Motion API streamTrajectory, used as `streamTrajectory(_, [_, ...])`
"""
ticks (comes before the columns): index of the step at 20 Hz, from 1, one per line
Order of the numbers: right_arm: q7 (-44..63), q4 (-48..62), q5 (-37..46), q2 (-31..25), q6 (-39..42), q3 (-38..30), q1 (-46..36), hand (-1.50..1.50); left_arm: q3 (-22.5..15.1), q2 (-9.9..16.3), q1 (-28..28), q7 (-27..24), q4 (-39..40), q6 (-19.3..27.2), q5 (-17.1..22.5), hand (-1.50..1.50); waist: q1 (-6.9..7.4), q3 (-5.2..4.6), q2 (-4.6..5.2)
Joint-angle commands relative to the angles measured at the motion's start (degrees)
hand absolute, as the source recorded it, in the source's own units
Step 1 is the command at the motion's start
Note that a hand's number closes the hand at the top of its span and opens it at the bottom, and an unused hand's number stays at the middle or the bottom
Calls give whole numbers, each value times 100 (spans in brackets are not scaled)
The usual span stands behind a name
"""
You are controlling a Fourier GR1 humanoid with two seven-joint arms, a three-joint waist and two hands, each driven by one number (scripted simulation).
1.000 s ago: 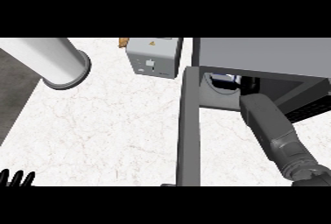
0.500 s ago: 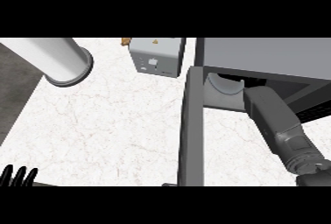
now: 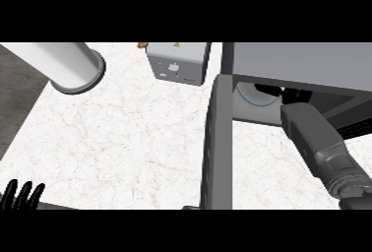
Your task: Pick up the milk, place it into the microwave and close the microwave
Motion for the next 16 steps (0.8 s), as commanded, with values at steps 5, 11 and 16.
streamTrajectory(5, [1562, 540, 805, -294, -1475, 691, 511, -150, 40, 108, -244, -52, 89, -59, -68, -150, 179, -31, 96])
streamTrajectory(11, [1091, 463, 1196, 204, -70, 1085, -213, -150, 6, 42, -306, -46, 254, 7, -154, -150, 257, 38, -26])
streamTrajectory(16, [1126, 482, 1213, 392, 283, 1102, -397, -150, -69, 65, -430, 32, 191, 2, -170, -150, 198, 45, -28])
